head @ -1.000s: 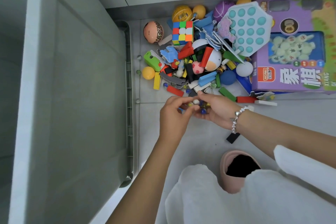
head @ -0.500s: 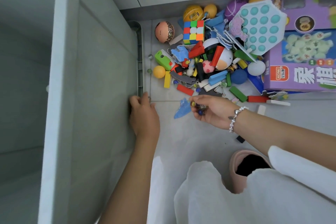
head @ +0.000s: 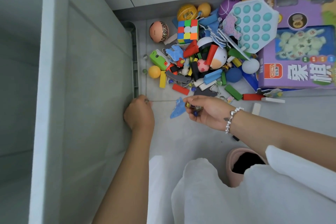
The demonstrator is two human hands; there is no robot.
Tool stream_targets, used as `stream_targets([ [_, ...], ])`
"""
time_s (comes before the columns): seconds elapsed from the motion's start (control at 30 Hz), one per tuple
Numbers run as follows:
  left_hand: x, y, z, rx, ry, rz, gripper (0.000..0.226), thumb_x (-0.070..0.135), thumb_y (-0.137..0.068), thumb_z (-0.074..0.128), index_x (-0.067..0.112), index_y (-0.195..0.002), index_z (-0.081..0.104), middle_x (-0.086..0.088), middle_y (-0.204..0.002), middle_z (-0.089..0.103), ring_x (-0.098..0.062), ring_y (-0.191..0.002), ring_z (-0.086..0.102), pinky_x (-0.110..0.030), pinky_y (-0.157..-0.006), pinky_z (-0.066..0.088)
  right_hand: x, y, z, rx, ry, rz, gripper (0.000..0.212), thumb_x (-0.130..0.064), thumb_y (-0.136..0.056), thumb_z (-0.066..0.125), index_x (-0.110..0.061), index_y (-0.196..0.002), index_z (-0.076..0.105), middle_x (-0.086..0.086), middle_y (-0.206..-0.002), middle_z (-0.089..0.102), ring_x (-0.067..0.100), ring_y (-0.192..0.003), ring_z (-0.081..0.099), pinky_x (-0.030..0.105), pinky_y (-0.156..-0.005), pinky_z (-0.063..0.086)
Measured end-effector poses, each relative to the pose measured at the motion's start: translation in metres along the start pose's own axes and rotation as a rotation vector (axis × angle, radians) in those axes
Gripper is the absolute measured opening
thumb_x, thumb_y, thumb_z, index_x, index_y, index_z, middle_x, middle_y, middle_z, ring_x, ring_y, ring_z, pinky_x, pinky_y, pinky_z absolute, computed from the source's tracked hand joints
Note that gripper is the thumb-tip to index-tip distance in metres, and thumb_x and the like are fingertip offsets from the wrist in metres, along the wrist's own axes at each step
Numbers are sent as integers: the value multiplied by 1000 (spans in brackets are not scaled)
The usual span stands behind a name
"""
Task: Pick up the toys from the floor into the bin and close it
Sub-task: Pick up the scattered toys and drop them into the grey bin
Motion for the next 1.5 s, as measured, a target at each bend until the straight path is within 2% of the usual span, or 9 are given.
stream_targets([
  [0.13,5,16,-2,-65,626,-43,12,18,-80,71,20,-92,71,-4,-96,67,-19,-79,65,-26,-71,51,0,0,-8,20,-34,-1,16,-8,-95,46,-8,-88,60,4,-76,53,12,-65,51,17,-51,50],
  [0.27,55,55,-8,-290,894,108,18,10,-79,72,24,-92,70,-1,-89,70,-6,-73,59,-13,-67,47,2,3,-15,11,-82,17,15,-11,-95,46,-9,-92,61,6,-79,53,15,-69,54,21,-55,53],
  [0.43,105,96,1,-374,760,313,27,10,-75,75,22,-99,72,7,-92,66,7,-74,54,-4,-68,38,9,5,-22,-58,-196,41,17,-17,-95,45,-12,-88,59,6,-81,64,25,-98,61,30,-82,47],
  [0.6,106,98,13,-370,854,208,21,15,-81,70,29,-98,70,9,-87,65,-1,-70,54,-8,-64,40,9,12,-48,32,-181,39,16,-22,-94,50,-9,-99,58,8,-92,58,13,-68,54,20,-54,48],
  [0.67,105,98,24,-390,836,197,19,17,-82,70,29,-96,68,6,-88,64,-3,-71,54,-10,-65,42,6,18,-61,87,-154,19,15,-20,-95,49,-10,-94,60,6,-84,55,10,-62,52,17,-48,46],
  [0.87,112,103,62,-437,843,143,14,17,-84,69,24,-95,66,6,-84,64,-9,-75,59,-15,-70,46,-4,36,-98,202,7,-74,16,-17,-96,48,-11,-91,61,2,-78,52,9,-65,50,17,-51,45],
  [1.2,131,102,73,-281,678,257,32,17,-83,70,17,-114,62,3,-109,51,6,-69,51,2,-68,37,-8,56,-136,350,33,-129,13,-13,-93,51,-11,-84,60,3,-73,54,11,-62,51,20,-53,43],
  [1.4,148,97,76,-267,570,340,34,19,-87,65,17,-121,62,2,-110,49,-7,-78,49,-22,-76,46,-11,54,-134,341,21,-144,13,-12,-94,51,-10,-84,59,4,-72,53,11,-61,50,22,-56,42],
  [1.5,160,95,78,-242,458,387,33,29,-87,64,20,-119,63,1,-111,53,-10,-86,50,-24,-70,42,-12,54,-132,338,20,-142,9,-13,-93,52,-10,-87,59,4,-72,53,11,-62,50,22,-58,42],
])
Point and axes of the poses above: each hand's wrist, its own y-axis away from the middle knuckle, its own z-axis out of the palm, x = y × z, the point moved 9 cm from there along -y, towards the middle knuckle
